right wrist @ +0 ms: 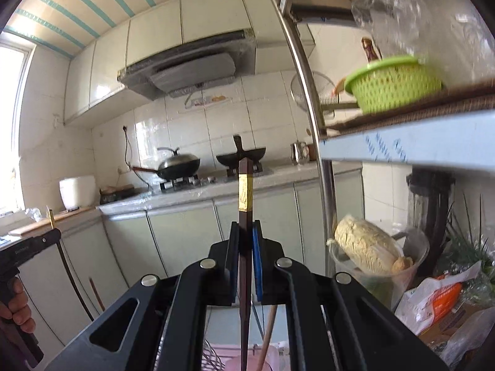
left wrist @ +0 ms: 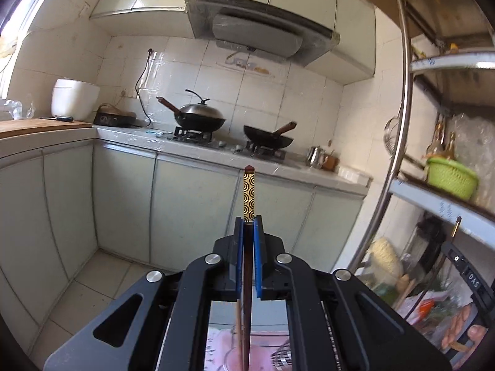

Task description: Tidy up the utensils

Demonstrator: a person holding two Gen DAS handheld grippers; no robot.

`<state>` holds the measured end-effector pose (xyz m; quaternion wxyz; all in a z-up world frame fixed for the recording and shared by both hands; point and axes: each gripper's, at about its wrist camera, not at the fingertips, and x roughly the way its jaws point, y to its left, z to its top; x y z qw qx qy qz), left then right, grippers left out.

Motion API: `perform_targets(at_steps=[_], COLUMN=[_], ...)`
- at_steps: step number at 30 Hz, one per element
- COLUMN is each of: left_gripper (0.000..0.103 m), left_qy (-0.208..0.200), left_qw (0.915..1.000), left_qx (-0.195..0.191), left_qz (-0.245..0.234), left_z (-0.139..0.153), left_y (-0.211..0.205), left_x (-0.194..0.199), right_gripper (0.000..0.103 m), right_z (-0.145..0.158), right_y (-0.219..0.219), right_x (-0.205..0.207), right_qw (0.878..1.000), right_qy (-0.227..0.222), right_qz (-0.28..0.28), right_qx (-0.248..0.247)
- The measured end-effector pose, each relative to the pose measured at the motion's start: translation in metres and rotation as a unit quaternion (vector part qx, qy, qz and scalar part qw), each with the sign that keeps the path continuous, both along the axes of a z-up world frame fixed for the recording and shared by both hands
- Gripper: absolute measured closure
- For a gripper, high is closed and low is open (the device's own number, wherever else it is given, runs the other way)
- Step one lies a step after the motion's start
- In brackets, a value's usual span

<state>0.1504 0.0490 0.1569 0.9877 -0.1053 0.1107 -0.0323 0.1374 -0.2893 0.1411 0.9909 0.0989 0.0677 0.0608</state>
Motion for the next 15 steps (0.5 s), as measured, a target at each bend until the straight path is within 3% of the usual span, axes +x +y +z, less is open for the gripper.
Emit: perform_targets(at_steps=[11, 15], left_gripper=[0.098, 0.098], left_qy=[0.098, 0.104], left_qw=[0.9949, 0.9942], left_qx=[-0.006, -0.010], left_qz=[-0.022, -0.023], left_z=[-0.072, -0.085], left_y=[0.002, 0.005], left_x=[0.011, 0.010], right_gripper=[0.096, 0.096], right_z=[-0.065, -0.082], right_y=[0.005, 0.003], right_x=[0.013, 0.018], right_qw=[0.995, 0.992], right_qy=[0.101, 0.129], right_qz=[0.016, 0.017], right_qx=[-0.001, 0.006])
